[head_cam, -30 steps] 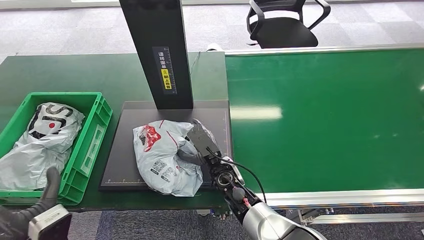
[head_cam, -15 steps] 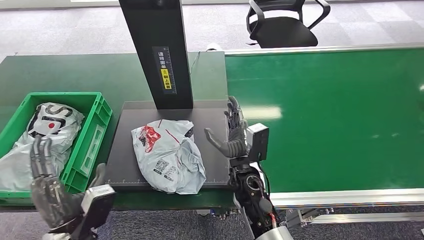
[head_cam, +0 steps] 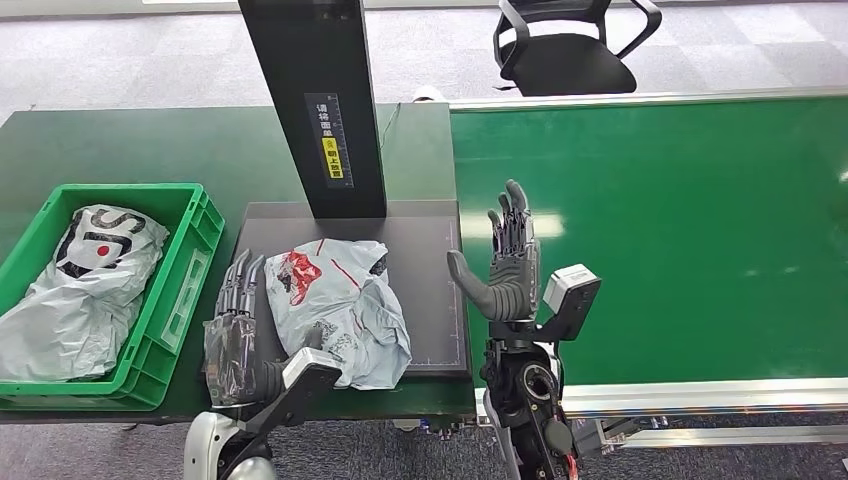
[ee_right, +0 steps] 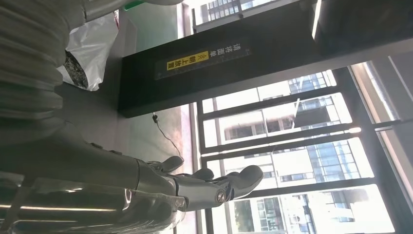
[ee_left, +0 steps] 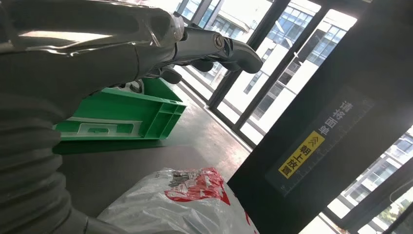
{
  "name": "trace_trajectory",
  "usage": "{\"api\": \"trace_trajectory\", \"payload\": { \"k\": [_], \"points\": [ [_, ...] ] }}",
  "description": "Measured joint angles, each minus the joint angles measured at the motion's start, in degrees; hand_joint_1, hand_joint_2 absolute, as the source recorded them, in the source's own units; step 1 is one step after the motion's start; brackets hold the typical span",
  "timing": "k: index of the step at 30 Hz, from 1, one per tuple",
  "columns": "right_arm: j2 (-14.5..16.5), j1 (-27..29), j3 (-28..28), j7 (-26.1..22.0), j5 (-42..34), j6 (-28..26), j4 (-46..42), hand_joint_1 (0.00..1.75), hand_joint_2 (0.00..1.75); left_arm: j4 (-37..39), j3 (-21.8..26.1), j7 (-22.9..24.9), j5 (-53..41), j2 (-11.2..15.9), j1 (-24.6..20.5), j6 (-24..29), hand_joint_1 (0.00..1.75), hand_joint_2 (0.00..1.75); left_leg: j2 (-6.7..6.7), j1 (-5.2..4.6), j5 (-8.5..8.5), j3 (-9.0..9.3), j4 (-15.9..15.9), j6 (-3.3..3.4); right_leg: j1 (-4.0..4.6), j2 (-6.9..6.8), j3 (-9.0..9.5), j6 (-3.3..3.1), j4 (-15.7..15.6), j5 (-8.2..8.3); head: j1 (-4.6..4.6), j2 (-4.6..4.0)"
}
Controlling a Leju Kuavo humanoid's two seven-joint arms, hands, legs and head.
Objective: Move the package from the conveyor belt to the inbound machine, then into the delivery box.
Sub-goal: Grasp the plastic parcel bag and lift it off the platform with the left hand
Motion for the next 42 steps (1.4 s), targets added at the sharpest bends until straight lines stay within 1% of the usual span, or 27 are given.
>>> {"api": "trace_trajectory", "payload": {
  "k": [13,17,19,24,26,29,31,33,37,42],
  "points": [
    [0.0,0.3,-0.7,0.0,0.0,0.0,-1.0,0.00,1.75,2.5,-0.5,0.1,-0.1,0.3,-1.1,-0.3,0.00,1.75,0.00,0.00,0.00,0.00,0.0,0.00,0.00,0.00,0.01,0.00,0.0,0.00,-0.01,0.00],
    [0.0,0.3,-0.8,-0.4,-0.4,0.1,-1.1,0.00,1.75,4.9,-1.3,0.6,-1.0,0.6,-2.5,-4.2,0.00,1.75,-0.04,0.00,0.00,0.00,0.0,0.00,0.00,-0.01,0.01,0.00,0.0,0.00,-0.01,0.00],
    [0.0,0.3,-0.8,-0.6,-0.9,0.0,-1.1,0.00,1.75,8.7,-2.1,0.5,-0.8,0.8,-4.4,-5.6,0.00,1.75,-0.03,-0.01,0.00,0.01,0.0,0.00,-0.01,-0.01,0.02,0.00,0.0,0.00,-0.01,0.00],
    [0.0,0.6,-0.9,-1.6,-2.3,-0.2,-1.1,0.00,1.75,21.3,-4.2,-0.8,1.3,1.3,-11.2,-5.7,0.00,1.75,-0.03,-0.01,0.02,0.04,0.0,0.00,-0.01,0.00,0.05,0.00,0.0,0.02,-0.01,0.00],
    [-0.1,1.0,-0.9,-1.8,-2.8,-0.2,-1.1,0.00,1.75,26.7,-4.9,-0.9,2.1,1.3,-14.5,-6.7,0.00,1.75,-0.05,-0.01,0.03,0.04,0.0,0.01,-0.01,-0.01,0.06,0.00,0.0,0.02,-0.02,0.00],
    [-0.2,1.1,-0.7,-1.7,-3.8,-0.1,-1.0,0.00,1.75,37.1,-5.7,-1.2,3.2,1.6,-21.2,-9.1,0.00,1.75,-0.12,0.00,0.06,0.07,0.0,0.03,-0.01,-0.04,0.16,0.00,0.0,0.02,0.00,0.00],
    [-0.2,1.0,-0.5,-1.7,-4.2,-0.1,-0.8,0.00,1.75,43.4,-5.9,-2.0,3.9,1.5,-25.1,-9.0,0.00,1.75,-0.13,-0.01,0.07,0.15,0.0,0.03,-0.01,-0.04,0.27,0.00,0.0,0.02,0.00,0.00],
    [-0.2,0.8,-0.4,-1.8,-4.4,-0.1,-0.5,0.00,1.75,48.1,-6.0,-2.5,4.2,1.4,-28.0,-8.9,0.00,1.75,-0.16,-0.01,0.07,0.24,0.0,0.03,-0.01,-0.06,0.39,0.00,0.0,0.02,0.01,0.00],
    [-0.2,0.5,-0.4,-1.9,-4.8,-0.2,-0.1,0.00,1.75,54.3,-6.1,-2.7,4.3,1.2,-31.6,-9.0,0.00,1.75,-0.20,-0.01,0.07,0.40,0.0,0.03,-0.01,-0.08,0.56,0.00,0.0,0.02,0.01,0.00],
    [-0.2,0.5,0.0,-2.0,-4.8,-0.2,0.4,0.00,1.75,58.0,-6.1,-2.7,4.3,1.1,-33.8,-8.9,0.00,1.75,-0.22,-0.01,0.07,0.63,0.0,0.03,-0.01,-0.09,0.79,0.00,0.0,0.02,0.00,0.00]
  ]
}}
